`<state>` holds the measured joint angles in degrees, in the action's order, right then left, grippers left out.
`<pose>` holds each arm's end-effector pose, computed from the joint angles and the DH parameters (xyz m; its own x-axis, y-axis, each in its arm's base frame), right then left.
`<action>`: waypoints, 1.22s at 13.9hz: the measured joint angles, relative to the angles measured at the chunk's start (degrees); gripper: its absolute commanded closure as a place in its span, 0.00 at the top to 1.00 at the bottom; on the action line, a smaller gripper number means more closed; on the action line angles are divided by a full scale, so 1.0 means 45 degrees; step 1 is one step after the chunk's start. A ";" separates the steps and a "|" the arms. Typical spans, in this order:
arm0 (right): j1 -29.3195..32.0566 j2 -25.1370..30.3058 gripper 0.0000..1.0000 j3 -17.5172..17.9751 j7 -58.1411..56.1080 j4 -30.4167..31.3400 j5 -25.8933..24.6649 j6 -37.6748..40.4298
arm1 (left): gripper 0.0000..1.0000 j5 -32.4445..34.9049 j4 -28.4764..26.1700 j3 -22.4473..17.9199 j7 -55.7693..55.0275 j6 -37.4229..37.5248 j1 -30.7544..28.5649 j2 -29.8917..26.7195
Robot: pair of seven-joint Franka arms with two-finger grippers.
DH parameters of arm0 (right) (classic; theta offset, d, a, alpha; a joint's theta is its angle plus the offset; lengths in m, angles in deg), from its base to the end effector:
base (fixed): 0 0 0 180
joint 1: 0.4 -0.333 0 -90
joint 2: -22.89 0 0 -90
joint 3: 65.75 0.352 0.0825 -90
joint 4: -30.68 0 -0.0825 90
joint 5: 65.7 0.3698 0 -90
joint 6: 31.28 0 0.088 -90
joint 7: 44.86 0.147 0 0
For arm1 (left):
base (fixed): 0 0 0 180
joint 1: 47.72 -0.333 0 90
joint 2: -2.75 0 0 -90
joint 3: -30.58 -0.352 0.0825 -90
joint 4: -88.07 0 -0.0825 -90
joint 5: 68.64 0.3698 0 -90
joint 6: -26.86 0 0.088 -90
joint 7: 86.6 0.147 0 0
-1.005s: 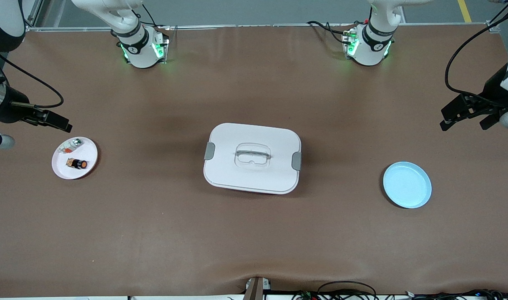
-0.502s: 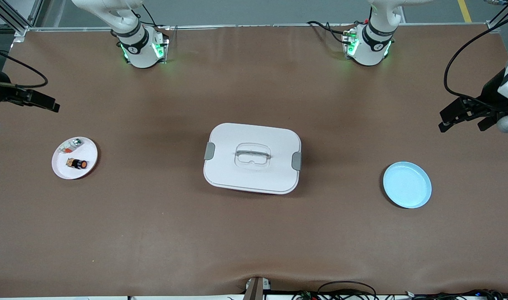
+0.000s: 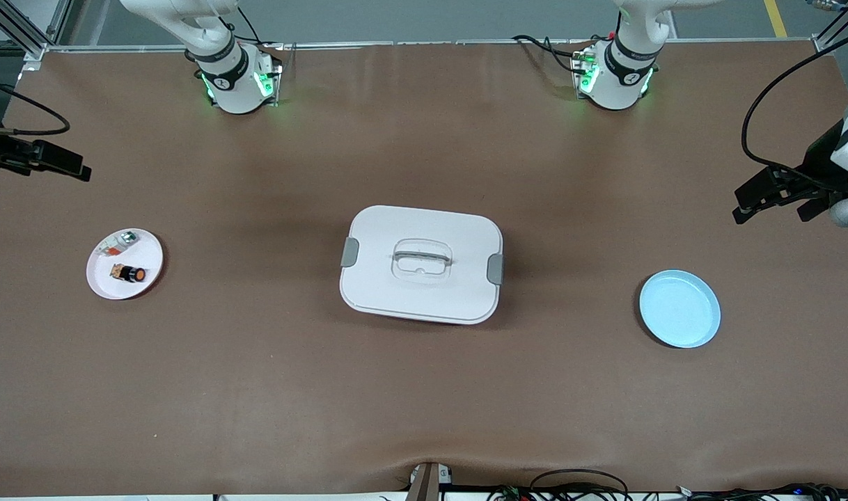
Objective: Transfer orange switch to right arm and place
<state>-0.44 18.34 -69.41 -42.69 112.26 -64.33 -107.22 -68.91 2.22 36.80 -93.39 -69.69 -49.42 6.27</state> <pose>0.5334 -0.0282 0.6245 0.9796 -0.0948 -0.1773 -0.0985 -0.9951 -0.0121 0.5767 -0.0441 0.6312 0.9915 0.0418 0.1231 0.0388 -0.9989 0.0261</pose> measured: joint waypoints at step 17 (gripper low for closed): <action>0.0469 0.0490 1.00 0.0378 -0.0398 0.0196 0.0204 -0.0593 | 1.00 0.0000 0.0000 -0.0002 0.0283 0.0000 -0.0001 0.0000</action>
<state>1.67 20.54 -67.71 -44.48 113.14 -63.41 -109.89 -68.91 2.23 36.79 -92.11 -69.69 -49.43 6.27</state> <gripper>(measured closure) 0.000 0.000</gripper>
